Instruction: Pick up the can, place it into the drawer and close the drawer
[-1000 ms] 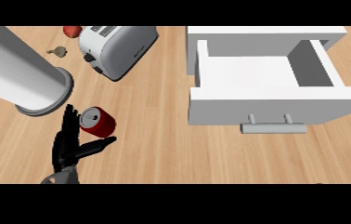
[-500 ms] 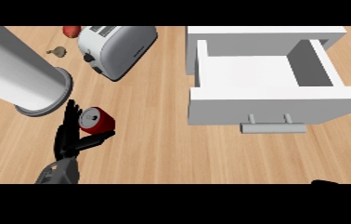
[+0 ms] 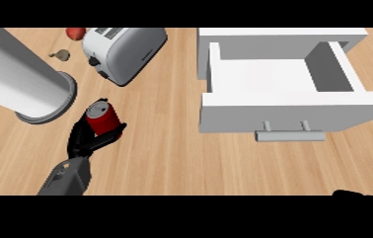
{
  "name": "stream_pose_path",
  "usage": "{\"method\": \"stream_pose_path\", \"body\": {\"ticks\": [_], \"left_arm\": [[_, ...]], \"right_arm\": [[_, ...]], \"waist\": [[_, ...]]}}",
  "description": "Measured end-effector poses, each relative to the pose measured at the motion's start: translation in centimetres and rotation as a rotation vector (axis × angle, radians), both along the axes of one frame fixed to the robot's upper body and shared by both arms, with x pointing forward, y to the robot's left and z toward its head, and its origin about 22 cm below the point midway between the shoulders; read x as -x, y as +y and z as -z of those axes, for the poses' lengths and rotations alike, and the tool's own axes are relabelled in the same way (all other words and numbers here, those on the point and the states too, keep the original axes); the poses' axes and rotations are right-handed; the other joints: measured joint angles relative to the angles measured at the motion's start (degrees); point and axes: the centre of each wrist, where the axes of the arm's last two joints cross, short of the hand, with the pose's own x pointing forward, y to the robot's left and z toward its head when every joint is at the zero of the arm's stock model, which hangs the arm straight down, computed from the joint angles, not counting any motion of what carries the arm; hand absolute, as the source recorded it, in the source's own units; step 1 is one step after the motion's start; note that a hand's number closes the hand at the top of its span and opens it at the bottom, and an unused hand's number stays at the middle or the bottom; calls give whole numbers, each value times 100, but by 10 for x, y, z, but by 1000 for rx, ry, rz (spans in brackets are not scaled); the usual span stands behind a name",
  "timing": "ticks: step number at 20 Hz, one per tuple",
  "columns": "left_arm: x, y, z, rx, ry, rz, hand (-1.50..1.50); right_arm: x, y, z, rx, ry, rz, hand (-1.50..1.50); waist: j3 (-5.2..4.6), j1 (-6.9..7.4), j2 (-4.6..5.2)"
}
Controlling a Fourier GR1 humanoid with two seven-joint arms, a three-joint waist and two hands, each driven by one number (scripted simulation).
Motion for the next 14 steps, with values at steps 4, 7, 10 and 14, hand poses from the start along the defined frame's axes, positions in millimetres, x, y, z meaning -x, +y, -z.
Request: {"method": "stream_pose_path", "body": {"ticks": [4, 7, 10, 14], "left_arm": [[-8, -3, 1, 39, -31, 35, 150], [-10, -10, 3, 54, -53, 52, 150], [-17, -15, 1, 62, -76, 79, 150], [-33, -31, -9, 84, -111, 102, 150]], "right_arm": [[-6, 0, -4, 7, -10, 6, -150], [-5, 1, -4, 10, -10, 11, -150], [-8, 0, -5, 16, -13, 11, -150], [-7, -1, -4, 19, -10, 10, -150]], "waist": [[-2, -10, 7], [-2, -11, 6], [-2, -13, 8], [-1, -19, 7]]}}
